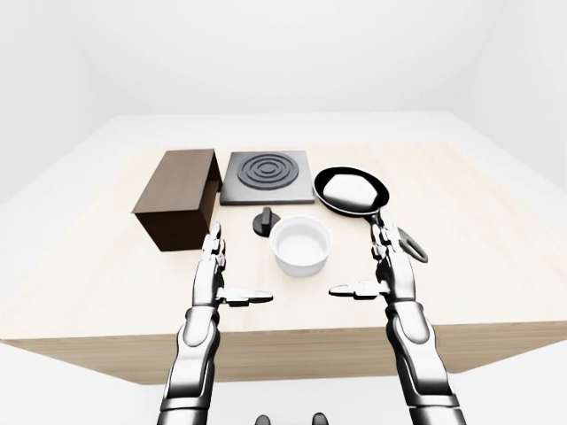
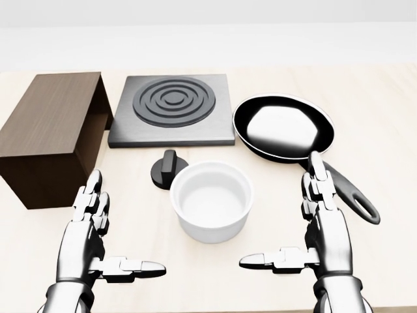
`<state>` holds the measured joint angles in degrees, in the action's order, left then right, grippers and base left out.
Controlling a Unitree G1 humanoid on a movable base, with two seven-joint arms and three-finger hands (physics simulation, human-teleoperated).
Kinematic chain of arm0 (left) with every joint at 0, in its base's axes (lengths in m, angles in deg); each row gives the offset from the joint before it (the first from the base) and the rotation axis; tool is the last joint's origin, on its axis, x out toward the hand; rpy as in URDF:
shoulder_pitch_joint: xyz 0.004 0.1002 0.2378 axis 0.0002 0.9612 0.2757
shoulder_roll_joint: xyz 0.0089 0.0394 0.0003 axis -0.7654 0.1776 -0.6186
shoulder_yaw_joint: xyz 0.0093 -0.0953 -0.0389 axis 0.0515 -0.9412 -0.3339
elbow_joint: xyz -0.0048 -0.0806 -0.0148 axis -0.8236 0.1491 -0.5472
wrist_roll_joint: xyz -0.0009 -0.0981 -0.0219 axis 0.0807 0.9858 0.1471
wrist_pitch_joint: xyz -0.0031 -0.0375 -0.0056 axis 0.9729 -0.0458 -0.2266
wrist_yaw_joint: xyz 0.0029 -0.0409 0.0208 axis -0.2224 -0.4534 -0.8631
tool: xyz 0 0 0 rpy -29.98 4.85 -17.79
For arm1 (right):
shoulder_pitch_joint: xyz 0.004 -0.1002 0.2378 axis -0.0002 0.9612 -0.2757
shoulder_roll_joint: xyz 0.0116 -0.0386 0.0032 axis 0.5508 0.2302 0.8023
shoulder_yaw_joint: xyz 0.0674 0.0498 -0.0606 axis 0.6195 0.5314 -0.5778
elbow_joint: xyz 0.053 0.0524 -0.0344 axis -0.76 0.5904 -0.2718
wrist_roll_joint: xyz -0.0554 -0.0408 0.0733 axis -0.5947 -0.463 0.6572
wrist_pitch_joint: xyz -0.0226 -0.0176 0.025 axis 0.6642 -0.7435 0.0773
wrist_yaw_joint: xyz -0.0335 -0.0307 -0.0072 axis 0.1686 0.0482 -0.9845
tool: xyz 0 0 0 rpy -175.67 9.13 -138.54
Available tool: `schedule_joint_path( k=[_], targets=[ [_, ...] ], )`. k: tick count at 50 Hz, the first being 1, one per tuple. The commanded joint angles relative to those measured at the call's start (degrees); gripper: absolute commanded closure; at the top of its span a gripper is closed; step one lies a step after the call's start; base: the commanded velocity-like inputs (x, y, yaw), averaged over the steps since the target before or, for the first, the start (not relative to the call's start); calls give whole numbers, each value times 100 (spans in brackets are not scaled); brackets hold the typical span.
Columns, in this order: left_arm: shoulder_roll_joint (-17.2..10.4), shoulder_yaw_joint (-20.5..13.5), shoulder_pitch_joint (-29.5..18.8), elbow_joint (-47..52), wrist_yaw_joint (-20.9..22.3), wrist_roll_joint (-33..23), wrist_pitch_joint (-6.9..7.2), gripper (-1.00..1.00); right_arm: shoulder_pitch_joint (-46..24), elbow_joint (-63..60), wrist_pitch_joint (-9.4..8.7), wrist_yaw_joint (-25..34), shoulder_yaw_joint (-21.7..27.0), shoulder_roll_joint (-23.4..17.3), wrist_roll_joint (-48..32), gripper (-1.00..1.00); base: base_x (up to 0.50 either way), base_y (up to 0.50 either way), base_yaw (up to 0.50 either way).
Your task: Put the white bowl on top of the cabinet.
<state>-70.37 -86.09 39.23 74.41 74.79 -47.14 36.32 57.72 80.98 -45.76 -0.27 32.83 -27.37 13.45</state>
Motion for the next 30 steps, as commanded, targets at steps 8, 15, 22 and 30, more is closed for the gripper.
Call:
schedule_joint_path(
  k=[8,15,22,30],
  targets=[
    [20,73,-14,-172,13,-70,-109,-100,-20,-115,-202,220,79,-36,293,-100,14,8,0],
    [26,85,3,-152,12,-82,-108,-100,-6,-141,-218,248,83,-32,311,-100,20,0,0],
    [34,103,23,-115,20,-93,-85,-100,-112,-66,-465,144,125,-34,317,-100,13,0,0],
    [43,142,-1,-192,101,-83,-41,-100,23,-338,-478,212,125,-32,396,-100,0,0,0]
  ],
)
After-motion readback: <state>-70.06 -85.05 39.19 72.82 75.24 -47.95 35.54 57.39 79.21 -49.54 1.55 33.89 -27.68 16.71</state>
